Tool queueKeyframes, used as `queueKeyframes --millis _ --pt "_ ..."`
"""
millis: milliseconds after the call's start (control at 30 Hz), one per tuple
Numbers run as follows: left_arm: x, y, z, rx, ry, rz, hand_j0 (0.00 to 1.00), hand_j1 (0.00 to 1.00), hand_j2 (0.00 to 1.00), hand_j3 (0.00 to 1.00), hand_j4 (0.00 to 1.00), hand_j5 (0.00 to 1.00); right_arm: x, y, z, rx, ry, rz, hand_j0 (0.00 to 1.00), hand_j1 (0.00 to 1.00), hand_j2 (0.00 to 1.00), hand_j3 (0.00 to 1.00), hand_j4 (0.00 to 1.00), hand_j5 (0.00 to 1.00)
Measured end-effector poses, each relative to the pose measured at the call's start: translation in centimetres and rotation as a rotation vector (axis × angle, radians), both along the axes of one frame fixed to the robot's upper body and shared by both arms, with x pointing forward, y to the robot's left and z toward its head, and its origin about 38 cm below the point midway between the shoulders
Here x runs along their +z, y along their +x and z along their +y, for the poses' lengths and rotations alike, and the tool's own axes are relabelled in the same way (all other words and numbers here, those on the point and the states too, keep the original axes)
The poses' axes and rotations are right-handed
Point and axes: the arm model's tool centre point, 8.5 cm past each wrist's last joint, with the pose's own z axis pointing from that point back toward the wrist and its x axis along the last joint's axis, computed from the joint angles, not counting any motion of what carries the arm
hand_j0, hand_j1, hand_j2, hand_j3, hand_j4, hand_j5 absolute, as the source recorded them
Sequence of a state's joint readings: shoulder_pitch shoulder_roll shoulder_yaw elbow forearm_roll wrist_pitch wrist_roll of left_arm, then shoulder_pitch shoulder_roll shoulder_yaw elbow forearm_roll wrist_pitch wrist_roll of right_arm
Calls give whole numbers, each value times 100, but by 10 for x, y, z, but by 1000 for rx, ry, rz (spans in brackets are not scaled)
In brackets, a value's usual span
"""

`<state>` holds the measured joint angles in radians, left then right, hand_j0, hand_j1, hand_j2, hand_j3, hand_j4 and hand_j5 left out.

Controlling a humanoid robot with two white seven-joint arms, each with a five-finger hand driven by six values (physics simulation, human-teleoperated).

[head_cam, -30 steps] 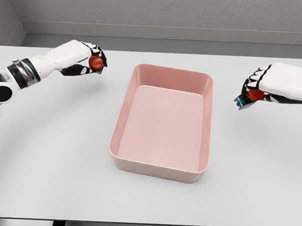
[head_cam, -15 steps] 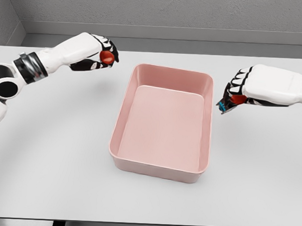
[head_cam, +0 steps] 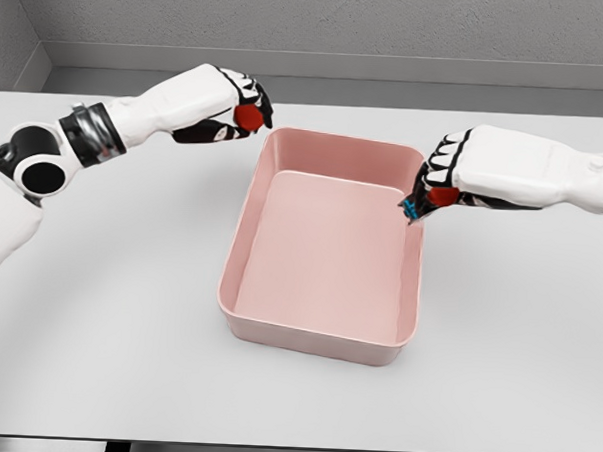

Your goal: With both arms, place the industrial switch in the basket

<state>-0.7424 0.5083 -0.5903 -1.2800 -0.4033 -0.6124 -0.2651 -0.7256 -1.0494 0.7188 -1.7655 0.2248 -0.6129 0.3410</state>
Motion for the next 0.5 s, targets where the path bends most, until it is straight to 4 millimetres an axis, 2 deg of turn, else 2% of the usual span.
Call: queueKeyframes --millis 233,300,333,400,500 --pt "3 -8 -18 -53 1 -17 49 49 49 49 49 49 -5 1 15 31 31 8 51 51 51 51 51 51" --pt "4 -12 -24 -72 3 -22 49 49 49 49 49 49 -6 1 19 41 41 9 55 55 55 55 55 55" --pt "4 -13 -26 -79 4 -23 49 49 49 49 49 49 -7 2 22 47 47 10 58 58 58 58 58 58" --pt "5 -15 -30 -90 5 -26 49 49 49 49 49 49 -8 2 30 63 63 10 100 100 100 100 100 100" --pt "7 -17 -34 -104 5 -32 49 49 49 49 49 49 -8 3 39 82 85 11 100 100 100 100 100 100"
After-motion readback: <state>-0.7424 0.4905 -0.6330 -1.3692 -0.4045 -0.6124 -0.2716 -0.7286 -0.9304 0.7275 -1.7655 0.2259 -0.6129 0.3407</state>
